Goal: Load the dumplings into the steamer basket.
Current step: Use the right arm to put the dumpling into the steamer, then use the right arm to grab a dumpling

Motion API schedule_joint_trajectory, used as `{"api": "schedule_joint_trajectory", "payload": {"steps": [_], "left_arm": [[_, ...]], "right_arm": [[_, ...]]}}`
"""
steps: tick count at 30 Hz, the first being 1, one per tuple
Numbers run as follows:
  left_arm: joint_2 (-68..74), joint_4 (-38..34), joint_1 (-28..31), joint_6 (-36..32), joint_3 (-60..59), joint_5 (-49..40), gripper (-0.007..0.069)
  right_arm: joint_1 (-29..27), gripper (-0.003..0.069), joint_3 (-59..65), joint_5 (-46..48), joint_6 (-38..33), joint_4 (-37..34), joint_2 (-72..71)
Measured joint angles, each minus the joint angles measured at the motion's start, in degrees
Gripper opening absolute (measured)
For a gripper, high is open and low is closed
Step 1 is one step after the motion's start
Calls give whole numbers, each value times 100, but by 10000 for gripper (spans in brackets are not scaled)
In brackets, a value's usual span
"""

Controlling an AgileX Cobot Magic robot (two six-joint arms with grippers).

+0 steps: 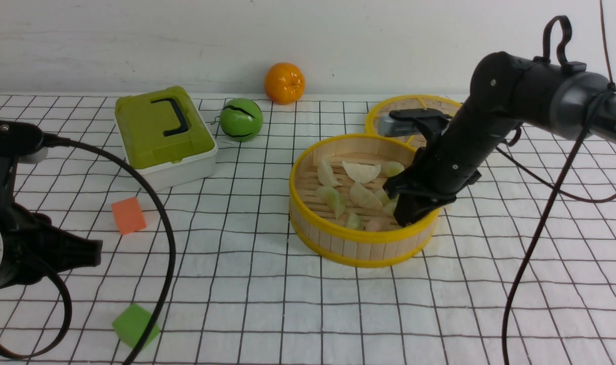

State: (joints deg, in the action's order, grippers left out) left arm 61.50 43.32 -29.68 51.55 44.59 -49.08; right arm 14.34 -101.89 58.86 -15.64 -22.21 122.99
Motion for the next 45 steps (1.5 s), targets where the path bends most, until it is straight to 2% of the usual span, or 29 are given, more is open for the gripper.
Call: {"api": "schedule_joint_trajectory", "payload": {"steps": [6,9,12,17,22,26,33,45], "left_arm": [[0,0,0,0,0,7,145],[0,0,0,0,0,20,145],[0,0,0,0,0,22,145],[0,0,0,0,0,22,146],[0,0,0,0,0,27,146],[0,0,0,0,0,27,146],[0,0,0,0,0,27,146],[0,0,0,0,0,27,146]], "right_arm": [[0,139,0,17,6,-11,0],[0,197,0,17,11,-17,0],[0,300,-110,137,11,-11,6],[0,389,-567,679,17,156,37],[-14,401,-1213,1094,93,643,43],[-279,401,-1525,974,187,922,43],[-1104,401,-1573,551,107,345,407],[-1197,400,-1573,313,-237,-223,1320]]}}
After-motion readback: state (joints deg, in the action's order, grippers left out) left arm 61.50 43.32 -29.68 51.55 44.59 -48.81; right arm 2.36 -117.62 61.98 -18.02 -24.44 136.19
